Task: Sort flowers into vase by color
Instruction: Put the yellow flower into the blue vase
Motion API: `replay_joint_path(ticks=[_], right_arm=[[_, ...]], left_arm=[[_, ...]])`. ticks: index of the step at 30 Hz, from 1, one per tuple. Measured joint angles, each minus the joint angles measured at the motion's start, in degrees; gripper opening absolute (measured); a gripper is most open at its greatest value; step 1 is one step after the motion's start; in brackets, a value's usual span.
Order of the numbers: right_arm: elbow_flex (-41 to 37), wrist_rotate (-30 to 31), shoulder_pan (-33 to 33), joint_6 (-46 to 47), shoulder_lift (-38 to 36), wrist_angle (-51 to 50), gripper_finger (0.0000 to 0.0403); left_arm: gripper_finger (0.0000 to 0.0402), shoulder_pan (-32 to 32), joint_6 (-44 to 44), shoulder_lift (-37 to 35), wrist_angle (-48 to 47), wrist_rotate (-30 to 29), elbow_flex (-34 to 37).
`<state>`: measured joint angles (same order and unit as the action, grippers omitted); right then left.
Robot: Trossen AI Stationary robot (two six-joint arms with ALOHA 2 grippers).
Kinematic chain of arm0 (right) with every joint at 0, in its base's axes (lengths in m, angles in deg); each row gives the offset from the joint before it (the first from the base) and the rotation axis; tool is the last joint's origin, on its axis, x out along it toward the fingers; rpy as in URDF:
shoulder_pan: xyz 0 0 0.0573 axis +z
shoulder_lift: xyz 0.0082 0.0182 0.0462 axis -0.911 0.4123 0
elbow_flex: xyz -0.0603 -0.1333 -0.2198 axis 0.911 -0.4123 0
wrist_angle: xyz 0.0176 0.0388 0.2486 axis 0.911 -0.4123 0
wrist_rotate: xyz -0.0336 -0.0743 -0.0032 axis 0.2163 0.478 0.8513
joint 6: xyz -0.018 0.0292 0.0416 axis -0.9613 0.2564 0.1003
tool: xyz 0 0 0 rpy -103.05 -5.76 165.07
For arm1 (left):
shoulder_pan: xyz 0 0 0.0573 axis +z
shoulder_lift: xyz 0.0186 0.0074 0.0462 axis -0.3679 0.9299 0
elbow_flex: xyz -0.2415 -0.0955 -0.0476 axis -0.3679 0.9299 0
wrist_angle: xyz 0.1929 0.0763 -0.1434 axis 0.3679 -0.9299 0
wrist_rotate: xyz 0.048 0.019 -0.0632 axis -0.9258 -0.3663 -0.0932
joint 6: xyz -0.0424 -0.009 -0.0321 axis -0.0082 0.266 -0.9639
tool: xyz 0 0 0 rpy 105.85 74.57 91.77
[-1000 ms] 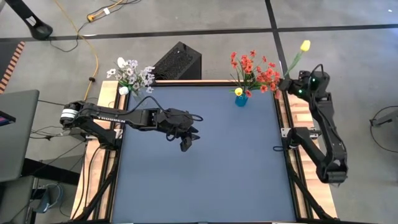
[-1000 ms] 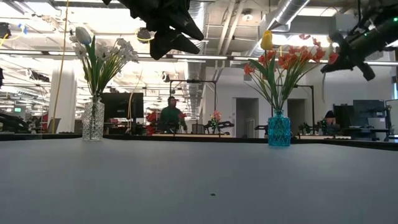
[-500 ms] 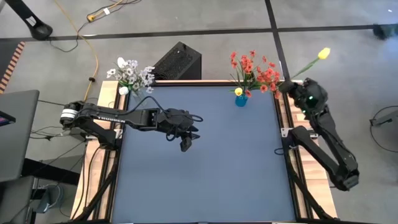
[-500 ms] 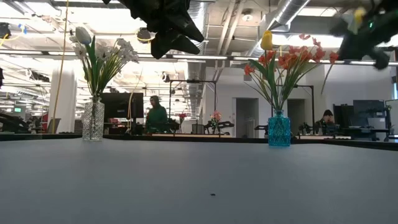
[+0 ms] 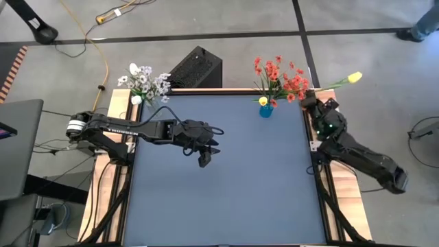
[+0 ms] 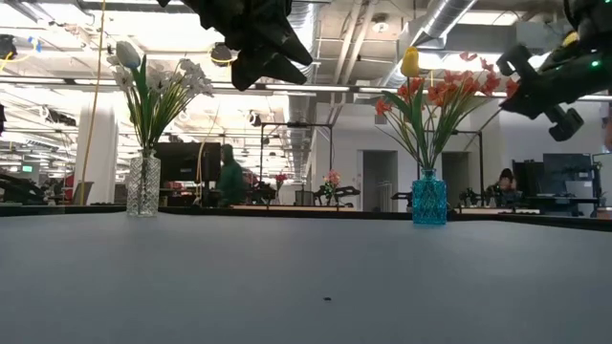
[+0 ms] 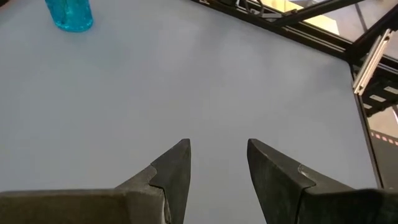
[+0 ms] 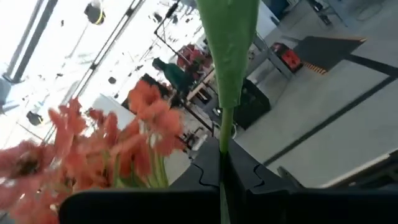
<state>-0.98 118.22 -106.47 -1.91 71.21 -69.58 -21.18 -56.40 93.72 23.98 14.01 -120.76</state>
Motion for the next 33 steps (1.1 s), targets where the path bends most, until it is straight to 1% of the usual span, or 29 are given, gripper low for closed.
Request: replay_joint_path(ticks=[5,10,14,18,22,26,30,33], right_arm=[[0.0,6.2,7.5,-0.4,6.4,3.9,0.0025],[0.0,13.3,13.2,-0.4,16.6,12.9,0.0025],[0.0,17.9,16.1,-1.3,25.7,22.2,0.0025],[0.0,19.1,16.8,-2.2,33.5,31.8,0.0025],[0.2,19.1,16.9,-4.2,38.7,40.1,0.0025],[2.4,18.3,16.9,-7.4,40.8,41.0,0.0025],[4.4,17.9,16.9,-13.0,41.9,41.0,0.0025],[5.0,17.7,16.9,-14.2,43.1,40.7,0.0025]], left_arm=[[0.0146,0.1,1.5,0.0,0.1,-1.1,0.0],[0.0146,0.7,1.8,0.0,0.1,-1.1,0.0],[0.0146,1.0,1.5,0.0,0.1,-0.1,0.0],[0.0146,0.9,1.5,0.0,0.1,0.3,0.0],[0.0146,1.0,0.9,0.0,0.1,1.7,0.0],[0.0146,0.9,0.9,0.0,0.1,1.8,0.0],[0.0146,0.9,0.8,0.0,0.1,1.8,0.0],[0.0146,0.9,0.9,0.0,0.1,1.8,0.0]])
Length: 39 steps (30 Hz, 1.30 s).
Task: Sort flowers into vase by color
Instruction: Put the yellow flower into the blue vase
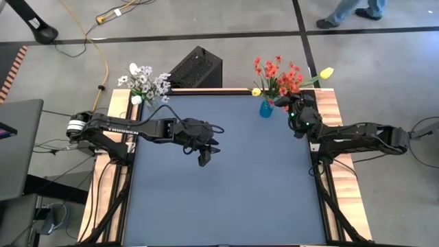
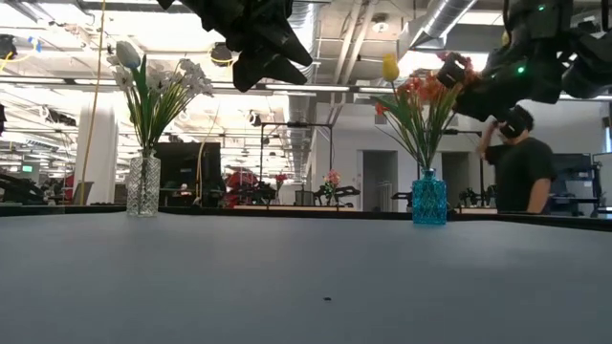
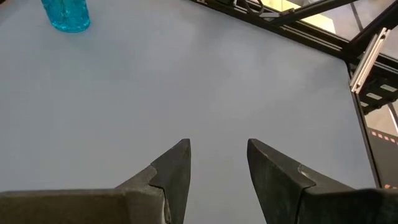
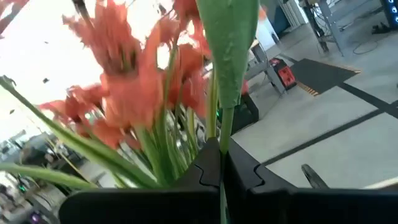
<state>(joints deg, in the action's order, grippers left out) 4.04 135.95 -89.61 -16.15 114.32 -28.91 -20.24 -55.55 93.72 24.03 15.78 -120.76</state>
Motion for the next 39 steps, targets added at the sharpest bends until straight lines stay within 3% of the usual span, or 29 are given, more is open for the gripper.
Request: replay_joint_path(ticks=[13,19,22,31,39], right_arm=[[0.0,-1.6,0.4,2.4,12.8,4.1,0.0025],[0.0,-7.2,-0.3,7.7,16.3,4.2,0.0045],[0.0,-10.7,-0.6,7.6,16.3,4.2,0.0075],[0.0,-13.1,-0.5,1.9,15.1,4.1,0.0127],[0.0,-24.0,-0.5,-3.0,12.7,1.2,0.0151]], left_arm=[[0.0146,0.0,0.5,0.0,-0.9,0.0,0.0],[0.0146,0.0,0.5,0.0,-1.1,0.0,0.0],[0.0146,0.0,1.1,0.0,-1.1,0.0,0.0],[0.0146,0.0,1.6,0.0,-1.1,0.0,0.0],[0.0146,0.0,1.7,0.0,-1.1,-0.1,0.0]])
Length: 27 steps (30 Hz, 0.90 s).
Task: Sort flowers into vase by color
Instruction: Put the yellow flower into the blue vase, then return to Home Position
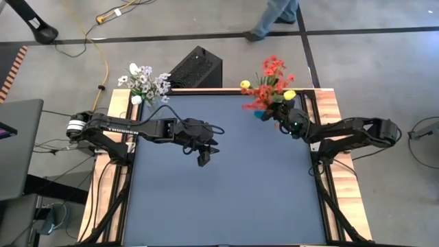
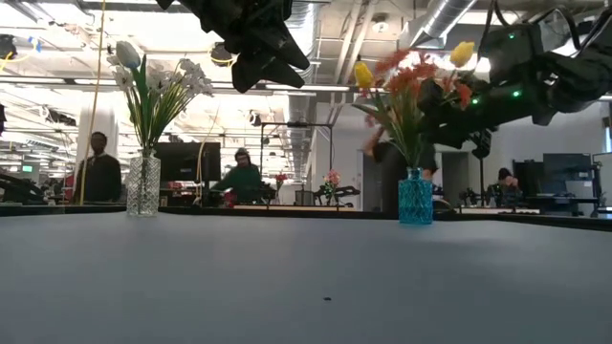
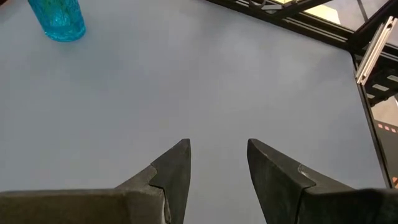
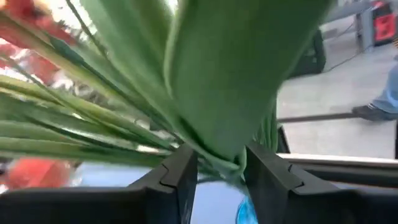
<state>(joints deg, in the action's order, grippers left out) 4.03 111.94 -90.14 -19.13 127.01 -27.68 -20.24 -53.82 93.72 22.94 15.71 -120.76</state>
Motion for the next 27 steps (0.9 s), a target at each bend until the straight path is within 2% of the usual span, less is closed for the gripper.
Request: replay_joint_path(ticks=[10,17,27], right_arm=[[0.0,-6.6,-1.8,0.7,-10.8,-20.8,0.0157],[0.0,-10.6,-3.1,0.7,-19.4,-27.5,0.0157],[0.0,-26.3,-4.3,0.1,-29.7,-36.3,0.0157]], left_arm=[[0.0146,0.0,0.0,0.0,-0.1,0.5,0.0],[0.0146,0.0,0.0,0.0,-0.1,0.5,0.0],[0.0146,0.0,-0.2,0.0,-0.1,0.5,0.0]])
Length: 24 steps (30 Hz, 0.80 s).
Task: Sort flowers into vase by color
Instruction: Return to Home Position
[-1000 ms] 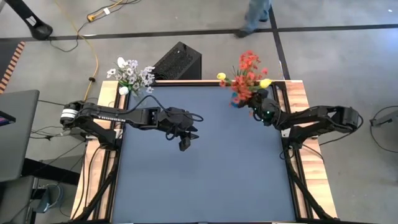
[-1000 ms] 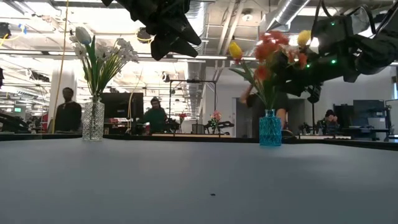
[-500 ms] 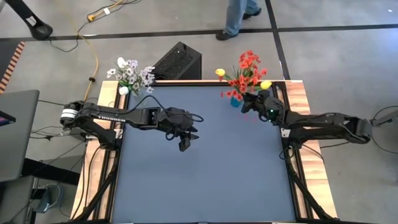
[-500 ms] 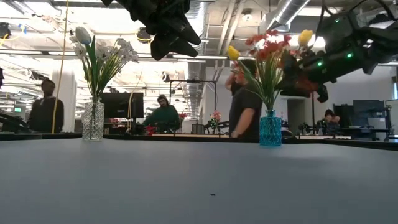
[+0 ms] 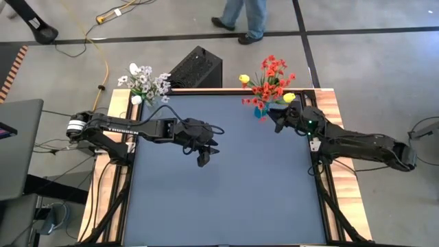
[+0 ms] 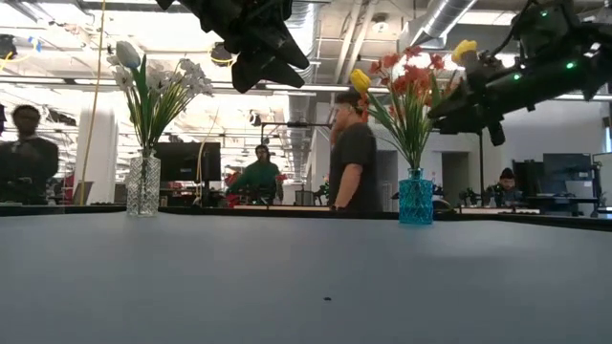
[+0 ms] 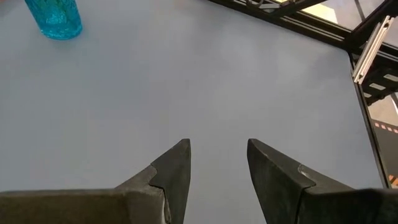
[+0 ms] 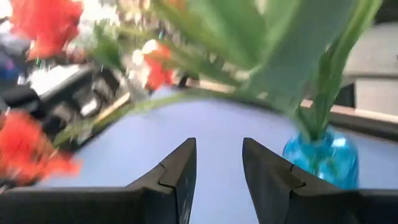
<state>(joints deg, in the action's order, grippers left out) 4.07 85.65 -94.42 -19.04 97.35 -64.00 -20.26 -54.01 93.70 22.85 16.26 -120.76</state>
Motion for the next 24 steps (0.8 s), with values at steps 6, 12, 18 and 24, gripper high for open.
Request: replay_joint_path(ticks=[6,12,18,24], right_arm=[[6.1,-6.5,0.2,-3.0,-4.3,-21.0,0.0157],[13.0,-8.6,3.0,-7.1,-4.7,-36.3,0.0157],[16.8,-8.9,7.7,-7.3,-4.8,-40.9,0.0157],[17.6,-10.6,14.4,-5.8,-4.7,-40.6,0.0157]], left_arm=[[0.0146,0.0,0.0,0.0,0.0,3.1,0.0],[0.0146,0.0,0.0,0.0,0.0,3.9,0.0],[0.0146,0.0,0.1,-0.9,-0.4,4.0,0.0],[0.0146,0.0,3.6,-4.7,-1.2,1.7,0.0]])
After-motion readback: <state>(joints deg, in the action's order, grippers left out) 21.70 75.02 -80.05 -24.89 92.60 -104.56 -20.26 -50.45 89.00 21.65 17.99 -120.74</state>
